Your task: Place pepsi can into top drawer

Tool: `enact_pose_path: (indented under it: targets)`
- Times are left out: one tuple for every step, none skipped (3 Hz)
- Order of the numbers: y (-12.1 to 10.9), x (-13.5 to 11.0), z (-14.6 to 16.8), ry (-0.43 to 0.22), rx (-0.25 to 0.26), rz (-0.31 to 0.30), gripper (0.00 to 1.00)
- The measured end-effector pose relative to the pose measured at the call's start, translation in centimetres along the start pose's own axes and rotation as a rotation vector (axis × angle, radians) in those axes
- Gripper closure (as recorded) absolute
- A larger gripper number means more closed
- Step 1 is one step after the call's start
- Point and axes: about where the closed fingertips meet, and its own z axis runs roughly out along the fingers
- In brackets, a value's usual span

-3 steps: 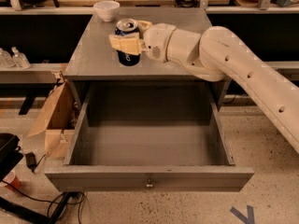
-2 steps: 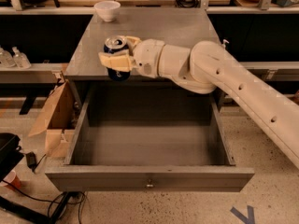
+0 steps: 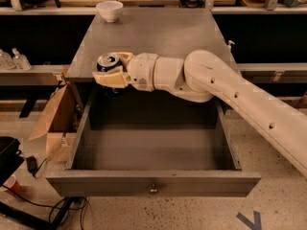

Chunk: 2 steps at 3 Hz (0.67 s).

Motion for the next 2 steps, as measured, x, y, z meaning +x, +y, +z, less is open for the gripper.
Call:
enact_pose_path:
  targets:
    - [0.0,1.6,0.5,0.015,-0.009,0.017,1.0]
    - [1.9,6.5,0.9,0.012,-0.056,0.087,1.0]
